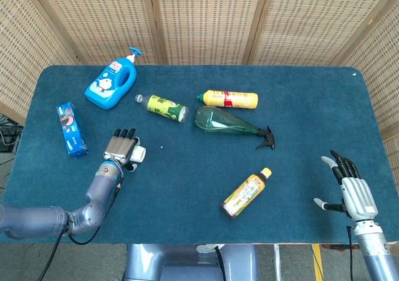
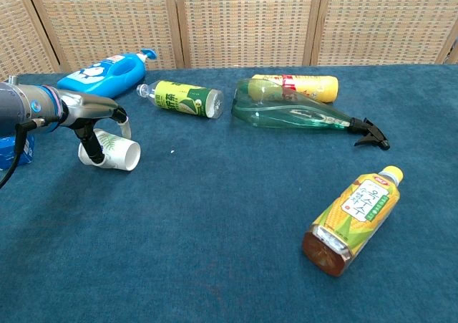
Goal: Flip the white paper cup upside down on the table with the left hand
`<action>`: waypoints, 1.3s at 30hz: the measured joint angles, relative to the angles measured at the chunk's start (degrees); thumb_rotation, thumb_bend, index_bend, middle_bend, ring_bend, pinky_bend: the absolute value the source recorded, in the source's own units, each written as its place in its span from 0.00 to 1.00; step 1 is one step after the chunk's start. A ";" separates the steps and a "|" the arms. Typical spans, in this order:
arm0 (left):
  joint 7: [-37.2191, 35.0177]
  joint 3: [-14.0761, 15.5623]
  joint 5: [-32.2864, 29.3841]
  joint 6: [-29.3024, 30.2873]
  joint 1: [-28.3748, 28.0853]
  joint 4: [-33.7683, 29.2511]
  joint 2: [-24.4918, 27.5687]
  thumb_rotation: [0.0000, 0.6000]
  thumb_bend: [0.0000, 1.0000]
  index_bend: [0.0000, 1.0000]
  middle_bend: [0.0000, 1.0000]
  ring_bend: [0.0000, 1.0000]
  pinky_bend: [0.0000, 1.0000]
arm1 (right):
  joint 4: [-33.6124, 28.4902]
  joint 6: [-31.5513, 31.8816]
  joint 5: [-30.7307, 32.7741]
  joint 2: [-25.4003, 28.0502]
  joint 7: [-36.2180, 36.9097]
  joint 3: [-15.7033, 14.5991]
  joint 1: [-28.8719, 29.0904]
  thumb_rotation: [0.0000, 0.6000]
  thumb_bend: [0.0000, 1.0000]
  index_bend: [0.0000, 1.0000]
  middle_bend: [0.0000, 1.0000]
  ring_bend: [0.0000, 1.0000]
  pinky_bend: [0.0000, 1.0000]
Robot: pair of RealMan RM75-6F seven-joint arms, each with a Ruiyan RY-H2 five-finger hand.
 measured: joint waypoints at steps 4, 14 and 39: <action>1.66 0.79 0.06 0.74 -0.32 -0.09 -0.01 0.86 0.28 0.20 0.00 0.00 0.00 | -0.09 0.07 -0.20 -0.08 -0.18 -0.11 -0.02 1.00 0.10 0.00 0.00 0.00 0.00; 3.65 2.45 3.87 2.78 -0.27 0.16 -1.25 0.86 0.28 0.23 0.00 0.00 0.00 | -0.23 0.39 -0.15 0.04 0.07 0.02 -0.15 1.00 0.10 0.00 0.00 0.00 0.00; 0.44 2.79 16.94 7.02 5.73 6.36 -7.32 1.00 0.35 0.40 0.00 0.00 0.00 | -0.28 1.22 -0.25 0.74 2.31 0.42 -0.50 1.00 0.10 0.00 0.00 0.00 0.00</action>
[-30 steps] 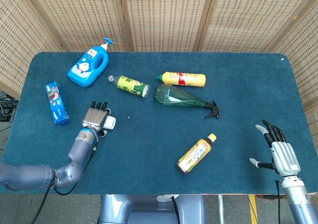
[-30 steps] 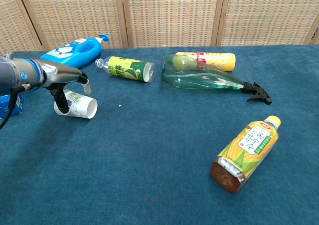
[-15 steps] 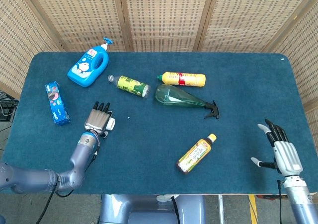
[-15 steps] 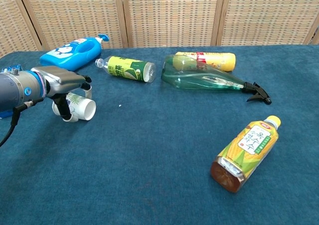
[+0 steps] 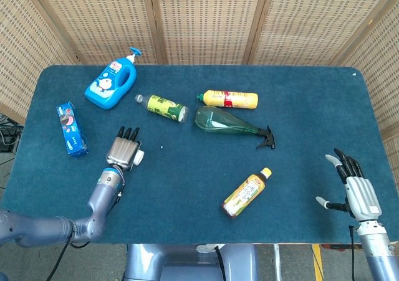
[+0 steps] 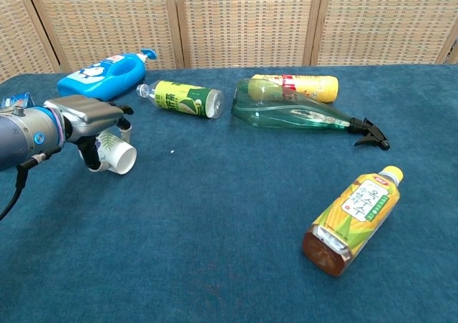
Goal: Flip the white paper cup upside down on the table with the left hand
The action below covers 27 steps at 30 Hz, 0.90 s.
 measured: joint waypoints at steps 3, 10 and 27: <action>-1.47 -0.87 0.90 0.26 0.59 -0.13 0.13 1.00 0.34 0.41 0.00 0.00 0.00 | 0.01 -0.13 0.06 0.02 0.01 -0.01 0.02 1.00 0.10 0.00 0.00 0.00 0.00; -12.66 -4.90 4.89 0.67 3.55 -1.20 0.48 1.00 0.33 0.41 0.00 0.00 0.00 | 0.03 -0.18 0.11 0.02 -0.09 0.00 0.03 1.00 0.10 0.00 0.00 0.00 0.00; -50.83 -13.42 18.27 -4.80 14.54 -0.41 -1.64 1.00 0.31 0.43 0.00 0.00 0.00 | 0.01 -0.48 -0.07 -0.47 -1.36 -0.33 0.11 1.00 0.10 0.00 0.00 0.00 0.00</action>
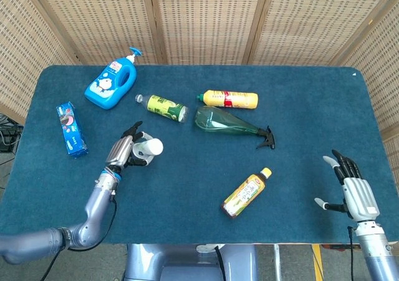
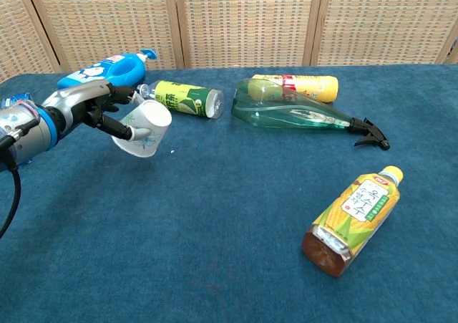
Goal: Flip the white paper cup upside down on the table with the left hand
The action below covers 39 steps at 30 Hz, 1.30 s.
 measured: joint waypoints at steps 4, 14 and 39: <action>-2.80 0.20 2.58 -2.81 1.40 2.50 -1.24 1.00 0.31 0.43 0.00 0.00 0.00 | -0.06 0.01 0.00 0.00 -0.04 -0.01 -0.01 1.00 0.10 0.00 0.00 0.00 0.00; -4.09 1.09 5.02 -5.32 2.57 5.31 -2.74 1.00 0.31 0.43 0.00 0.00 0.00 | -0.10 0.11 -0.11 0.02 -0.06 -0.06 -0.05 1.00 0.10 0.00 0.00 0.00 0.00; -4.37 3.46 12.01 -7.15 5.86 4.06 3.04 0.59 0.27 0.00 0.00 0.00 0.00 | -0.35 0.19 -0.68 -0.24 -1.10 -0.42 -0.02 1.00 0.10 0.00 0.00 0.00 0.00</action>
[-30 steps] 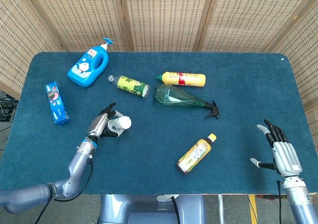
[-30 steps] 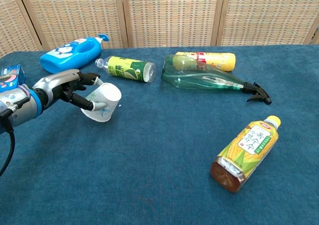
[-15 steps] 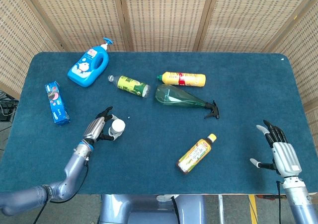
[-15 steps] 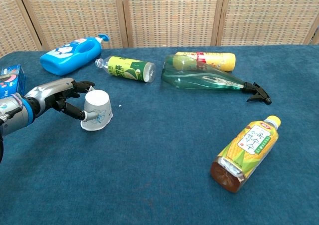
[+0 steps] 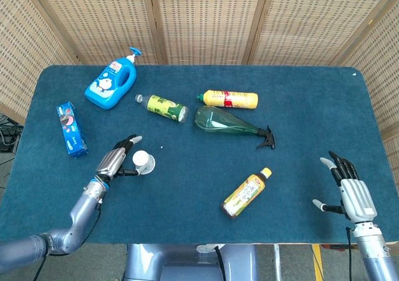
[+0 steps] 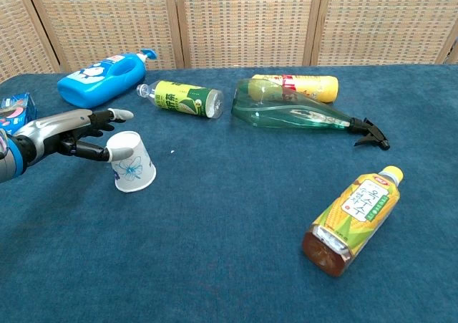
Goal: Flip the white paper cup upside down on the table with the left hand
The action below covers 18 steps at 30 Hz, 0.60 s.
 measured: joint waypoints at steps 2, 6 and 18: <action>-0.18 0.21 1.22 0.70 0.45 -0.58 0.71 0.59 0.26 0.00 0.00 0.00 0.00 | -0.01 0.01 0.01 0.04 0.00 0.02 0.01 1.00 0.10 0.00 0.00 0.00 0.00; 0.02 0.64 2.68 1.94 1.29 -2.04 2.51 0.59 0.26 0.00 0.00 0.00 0.00 | -0.17 0.30 -0.05 0.21 -0.09 0.07 -0.07 1.00 0.10 0.00 0.00 0.00 0.00; 6.76 2.04 9.23 19.12 8.08 -7.40 7.82 0.80 0.28 0.00 0.00 0.00 0.00 | -0.90 -0.22 0.26 0.79 -3.24 -0.23 -0.09 1.00 0.10 0.00 0.00 0.00 0.00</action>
